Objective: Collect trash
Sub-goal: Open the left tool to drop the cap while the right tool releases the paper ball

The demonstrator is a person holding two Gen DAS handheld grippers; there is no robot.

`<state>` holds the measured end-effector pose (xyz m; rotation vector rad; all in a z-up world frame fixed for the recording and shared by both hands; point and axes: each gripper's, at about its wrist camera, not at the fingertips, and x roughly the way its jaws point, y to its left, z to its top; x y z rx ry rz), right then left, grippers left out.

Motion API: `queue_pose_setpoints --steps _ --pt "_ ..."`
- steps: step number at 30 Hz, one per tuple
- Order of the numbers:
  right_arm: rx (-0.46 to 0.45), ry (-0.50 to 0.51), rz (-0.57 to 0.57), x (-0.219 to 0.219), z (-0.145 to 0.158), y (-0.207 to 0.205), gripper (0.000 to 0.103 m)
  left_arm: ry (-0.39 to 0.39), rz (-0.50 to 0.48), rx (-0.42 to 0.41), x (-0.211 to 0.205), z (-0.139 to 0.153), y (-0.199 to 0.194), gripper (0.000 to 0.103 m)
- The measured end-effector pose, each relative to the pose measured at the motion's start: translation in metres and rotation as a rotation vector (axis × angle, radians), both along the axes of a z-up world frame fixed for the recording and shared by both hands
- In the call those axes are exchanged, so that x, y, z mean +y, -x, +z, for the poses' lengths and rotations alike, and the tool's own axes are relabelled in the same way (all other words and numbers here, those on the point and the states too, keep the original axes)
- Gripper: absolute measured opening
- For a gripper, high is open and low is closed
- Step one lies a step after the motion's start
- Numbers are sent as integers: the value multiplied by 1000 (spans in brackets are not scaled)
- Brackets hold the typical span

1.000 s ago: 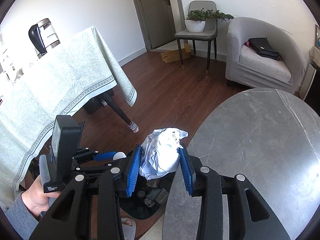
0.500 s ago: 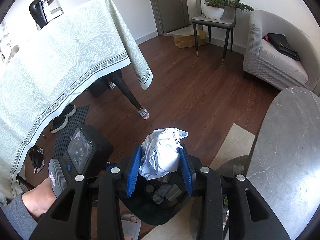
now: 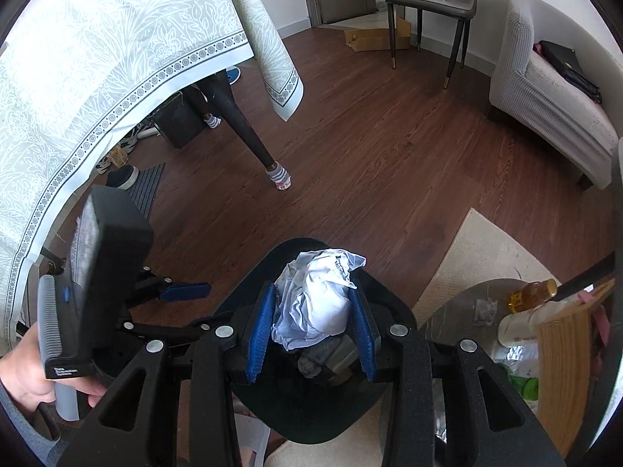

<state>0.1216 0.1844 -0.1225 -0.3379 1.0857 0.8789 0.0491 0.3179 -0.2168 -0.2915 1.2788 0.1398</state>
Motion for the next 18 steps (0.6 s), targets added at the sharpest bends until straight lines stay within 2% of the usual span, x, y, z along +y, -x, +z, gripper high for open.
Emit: queue_pose_setpoints --steps 5,8,13,18 --pt "36 35 4 8 -25 0 38 -1 36 -66 12 22 5 36" --pt "57 49 8 11 -40 2 38 -2 54 -112 15 36 6 35" --pt "108 81 6 8 -65 4 39 -13 59 -197 12 62 7 24" --pt "135 114 11 5 -83 7 39 -7 41 -256 4 86 3 24"
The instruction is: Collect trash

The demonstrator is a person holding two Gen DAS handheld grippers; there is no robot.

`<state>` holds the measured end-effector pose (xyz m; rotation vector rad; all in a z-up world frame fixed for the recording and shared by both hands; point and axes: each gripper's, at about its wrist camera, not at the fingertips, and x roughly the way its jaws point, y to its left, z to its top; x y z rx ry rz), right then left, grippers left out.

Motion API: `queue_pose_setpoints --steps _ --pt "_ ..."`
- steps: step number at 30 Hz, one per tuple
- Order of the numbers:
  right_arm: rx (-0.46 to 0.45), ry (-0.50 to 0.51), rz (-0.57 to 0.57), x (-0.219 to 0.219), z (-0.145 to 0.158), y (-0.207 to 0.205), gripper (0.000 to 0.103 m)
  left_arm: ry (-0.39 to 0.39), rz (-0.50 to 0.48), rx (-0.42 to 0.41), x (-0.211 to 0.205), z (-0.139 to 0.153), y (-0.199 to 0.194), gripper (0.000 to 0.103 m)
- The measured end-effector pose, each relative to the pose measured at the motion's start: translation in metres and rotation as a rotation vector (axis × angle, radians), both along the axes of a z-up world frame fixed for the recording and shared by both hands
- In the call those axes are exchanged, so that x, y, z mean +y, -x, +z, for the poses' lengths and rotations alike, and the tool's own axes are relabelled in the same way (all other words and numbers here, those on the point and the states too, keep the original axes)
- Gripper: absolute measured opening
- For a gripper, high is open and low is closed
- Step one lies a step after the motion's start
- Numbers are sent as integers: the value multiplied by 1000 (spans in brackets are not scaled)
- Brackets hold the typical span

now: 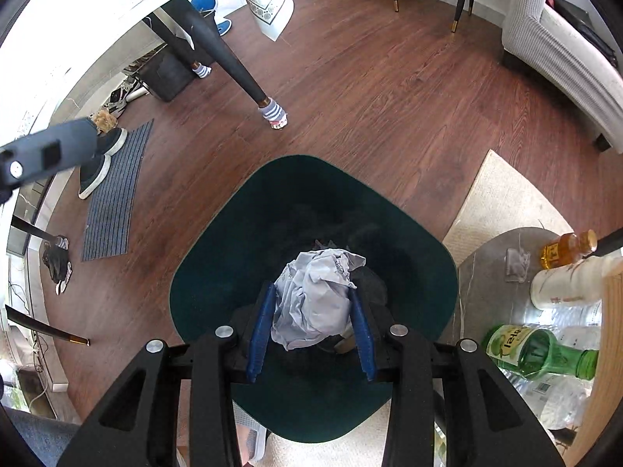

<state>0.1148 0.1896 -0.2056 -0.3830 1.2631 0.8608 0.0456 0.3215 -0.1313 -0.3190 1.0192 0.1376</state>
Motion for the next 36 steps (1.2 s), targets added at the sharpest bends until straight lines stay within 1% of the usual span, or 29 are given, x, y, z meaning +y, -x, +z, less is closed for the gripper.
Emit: queue_pose_setpoints --steps 3,6,7,9,10,14,17,20,21,23,24,26,28,29,30,34,36 --pt "19 10 3 -2 -12 3 39 -13 -21 -21 -7 11 -2 22" --pt "16 33 28 -4 -21 8 41 -16 -27 -51 -15 23 -5 22" --pt "17 40 40 -4 -23 11 43 -13 -28 -62 -18 26 -6 22" --pt "15 53 56 -4 -26 14 56 -6 -33 -80 -24 33 -9 22" --pt "7 61 59 -5 -27 15 57 -10 -38 -89 -27 35 -10 22" --pt "-8 72 70 -6 -29 22 57 -32 -48 -114 -37 44 -14 22" --pt "-22 70 88 -7 -28 28 57 -93 -37 -144 -44 54 -14 21" --pt "-33 45 90 -10 -21 32 57 -81 -18 -188 -44 65 -11 21" --pt "-36 33 90 -11 -17 33 52 -91 -11 -200 -44 70 -10 21" --pt "-63 16 96 -13 -6 37 48 -142 18 -223 -46 78 -6 22" --pt "-85 9 98 -14 1 39 47 -155 31 -237 -46 84 -3 22" --pt "-121 -16 96 -16 16 43 45 -142 47 -275 -45 95 4 22" --pt "-154 -60 93 -20 38 46 44 -139 59 -312 -46 107 11 23" --pt "-166 -85 91 -22 49 46 44 -148 66 -327 -48 112 16 25" --pt "-181 -107 85 -25 61 47 44 -161 69 -335 -50 115 18 29" --pt "-270 -165 52 -45 104 51 44 -161 65 -356 -60 125 28 33" --pt "-295 -191 26 -59 122 51 44 -187 68 -374 -68 134 32 35"
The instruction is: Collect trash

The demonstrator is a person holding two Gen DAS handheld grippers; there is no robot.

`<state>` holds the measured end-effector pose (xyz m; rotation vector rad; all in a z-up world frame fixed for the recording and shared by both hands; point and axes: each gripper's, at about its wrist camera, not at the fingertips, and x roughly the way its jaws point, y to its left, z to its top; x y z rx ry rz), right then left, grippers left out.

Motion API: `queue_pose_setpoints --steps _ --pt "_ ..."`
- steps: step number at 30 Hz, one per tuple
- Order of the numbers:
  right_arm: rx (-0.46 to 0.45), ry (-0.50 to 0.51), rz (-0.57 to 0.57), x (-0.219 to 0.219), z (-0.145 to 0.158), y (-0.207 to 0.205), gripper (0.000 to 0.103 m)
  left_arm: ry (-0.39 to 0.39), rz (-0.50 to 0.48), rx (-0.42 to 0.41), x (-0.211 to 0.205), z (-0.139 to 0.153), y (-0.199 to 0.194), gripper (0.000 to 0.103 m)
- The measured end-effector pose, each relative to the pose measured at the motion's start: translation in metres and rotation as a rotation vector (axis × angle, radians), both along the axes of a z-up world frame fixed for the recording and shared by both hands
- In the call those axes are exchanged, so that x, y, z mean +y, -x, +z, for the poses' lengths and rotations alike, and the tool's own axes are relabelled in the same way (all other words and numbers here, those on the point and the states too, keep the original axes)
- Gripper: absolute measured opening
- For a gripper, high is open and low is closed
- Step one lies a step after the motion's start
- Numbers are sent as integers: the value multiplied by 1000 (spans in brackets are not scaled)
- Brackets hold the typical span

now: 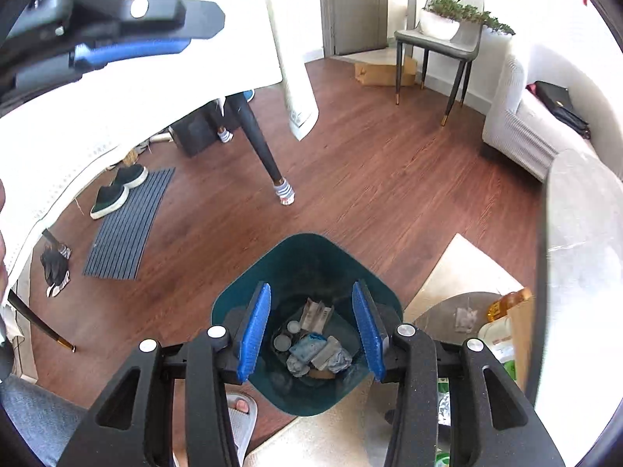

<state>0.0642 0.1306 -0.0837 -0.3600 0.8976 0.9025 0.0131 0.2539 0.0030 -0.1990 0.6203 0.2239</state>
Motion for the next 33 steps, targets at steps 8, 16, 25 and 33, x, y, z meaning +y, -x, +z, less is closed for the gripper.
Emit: queue_pose_setpoints --steps 8,16,25,33 --pt "-93 -88 -118 -67 54 2 44 -85 -46 -30 -45 22 26 59" --pt "-151 -162 -351 -178 84 12 67 -103 -82 -67 -89 16 65 93" --pt "-201 -144 -492 -290 83 43 91 -218 -116 -29 -131 -10 83 99" --pt "-237 -128 -511 -324 78 75 91 -149 -91 -40 -128 -14 96 99"
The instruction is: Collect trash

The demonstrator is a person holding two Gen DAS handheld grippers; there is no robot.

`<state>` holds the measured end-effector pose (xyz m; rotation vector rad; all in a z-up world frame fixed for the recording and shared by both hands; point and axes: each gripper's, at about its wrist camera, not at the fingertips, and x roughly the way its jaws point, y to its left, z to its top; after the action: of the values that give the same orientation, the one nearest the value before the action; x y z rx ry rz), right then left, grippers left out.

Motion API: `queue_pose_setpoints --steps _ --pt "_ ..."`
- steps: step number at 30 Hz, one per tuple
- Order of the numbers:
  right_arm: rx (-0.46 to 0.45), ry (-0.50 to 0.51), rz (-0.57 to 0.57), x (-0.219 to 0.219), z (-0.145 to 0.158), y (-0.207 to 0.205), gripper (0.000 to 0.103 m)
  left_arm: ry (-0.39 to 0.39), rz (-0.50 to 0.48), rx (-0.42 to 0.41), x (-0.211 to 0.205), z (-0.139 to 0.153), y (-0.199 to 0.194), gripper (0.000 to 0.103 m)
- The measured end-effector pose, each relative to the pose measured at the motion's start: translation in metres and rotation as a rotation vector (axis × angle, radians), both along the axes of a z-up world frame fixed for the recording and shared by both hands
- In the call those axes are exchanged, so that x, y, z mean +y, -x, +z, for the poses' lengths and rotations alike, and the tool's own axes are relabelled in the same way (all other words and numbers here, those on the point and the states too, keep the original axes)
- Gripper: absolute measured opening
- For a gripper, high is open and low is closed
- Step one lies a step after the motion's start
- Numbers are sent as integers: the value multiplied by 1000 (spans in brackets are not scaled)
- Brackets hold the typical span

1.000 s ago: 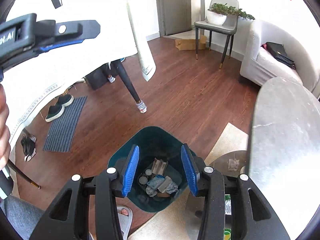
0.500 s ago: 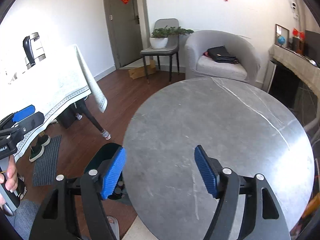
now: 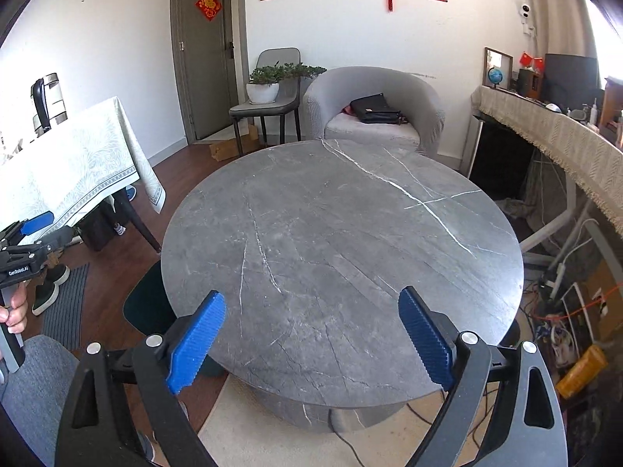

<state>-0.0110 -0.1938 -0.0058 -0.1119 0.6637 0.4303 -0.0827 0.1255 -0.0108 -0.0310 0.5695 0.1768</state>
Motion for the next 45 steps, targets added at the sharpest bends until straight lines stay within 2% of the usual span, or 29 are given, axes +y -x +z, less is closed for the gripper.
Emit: queue_pose_setpoints --steps 5,19,45 --pt "7 -11 15 1 -8 7 92 27 -2 47 1 -6 -5 99" --pt "-4 -82 65 -4 -4 12 93 -2 5 57 -8 -8 -5 100" --pt "-4 -54 97 7 -5 13 93 22 6 60 -4 -8 -5 100"
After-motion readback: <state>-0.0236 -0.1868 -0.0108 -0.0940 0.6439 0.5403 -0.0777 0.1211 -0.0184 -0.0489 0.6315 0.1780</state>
